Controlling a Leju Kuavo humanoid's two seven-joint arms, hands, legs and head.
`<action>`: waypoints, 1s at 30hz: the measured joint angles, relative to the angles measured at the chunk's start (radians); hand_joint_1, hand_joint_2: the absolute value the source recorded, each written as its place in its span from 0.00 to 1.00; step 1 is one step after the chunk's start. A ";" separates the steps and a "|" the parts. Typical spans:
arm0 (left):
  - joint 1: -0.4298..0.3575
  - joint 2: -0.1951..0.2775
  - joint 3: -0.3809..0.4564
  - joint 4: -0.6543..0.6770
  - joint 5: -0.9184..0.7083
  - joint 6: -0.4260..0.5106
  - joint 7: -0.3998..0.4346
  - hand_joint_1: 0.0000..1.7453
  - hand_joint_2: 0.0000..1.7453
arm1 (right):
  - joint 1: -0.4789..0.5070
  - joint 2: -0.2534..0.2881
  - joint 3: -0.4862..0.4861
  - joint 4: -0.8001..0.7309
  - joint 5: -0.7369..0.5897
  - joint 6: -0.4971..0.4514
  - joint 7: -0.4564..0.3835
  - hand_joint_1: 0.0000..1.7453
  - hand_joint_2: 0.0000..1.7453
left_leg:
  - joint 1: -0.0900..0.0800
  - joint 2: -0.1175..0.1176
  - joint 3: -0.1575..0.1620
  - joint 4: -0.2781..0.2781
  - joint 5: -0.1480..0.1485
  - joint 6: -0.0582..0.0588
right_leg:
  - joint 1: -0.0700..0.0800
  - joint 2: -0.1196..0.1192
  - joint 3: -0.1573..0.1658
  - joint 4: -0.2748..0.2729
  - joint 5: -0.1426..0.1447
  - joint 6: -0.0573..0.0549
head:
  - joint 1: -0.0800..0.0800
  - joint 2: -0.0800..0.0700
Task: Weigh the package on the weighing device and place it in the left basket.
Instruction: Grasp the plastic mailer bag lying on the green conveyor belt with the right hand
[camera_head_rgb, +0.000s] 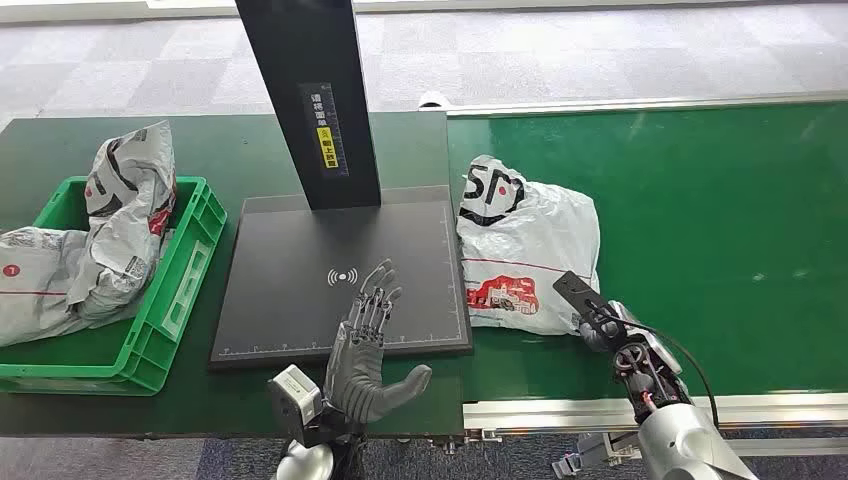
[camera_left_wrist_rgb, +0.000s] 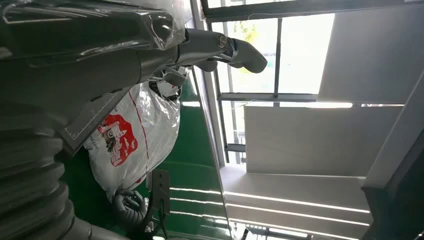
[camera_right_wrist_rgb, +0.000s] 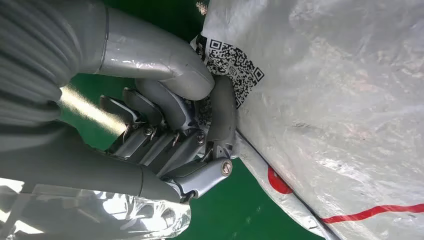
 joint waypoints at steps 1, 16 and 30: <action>0.000 0.000 0.000 0.000 0.000 0.000 0.000 0.00 1.00 | 0.000 0.000 0.000 0.000 0.002 -0.003 -0.004 1.00 1.00 | 0.000 0.000 0.000 0.000 0.000 0.000 | 0.000 0.000 0.000 0.000 0.000 0.000 | 0.000 0.000; 0.012 0.000 0.022 -0.016 -0.008 0.046 0.006 0.00 1.00 | -0.060 0.101 0.013 -0.062 0.029 -0.079 -0.302 1.00 1.00 | 0.000 0.001 0.000 0.000 0.000 0.000 | 0.000 0.000 -0.001 0.000 0.000 0.000 | 0.000 0.000; 0.028 0.001 0.030 -0.038 -0.006 0.070 0.006 0.00 1.00 | -0.071 0.137 0.124 -0.187 -0.051 -0.195 -0.263 0.00 1.00 | 0.000 0.000 -0.001 0.000 0.000 0.000 | 0.000 0.000 -0.001 0.000 0.000 0.000 | 0.000 0.000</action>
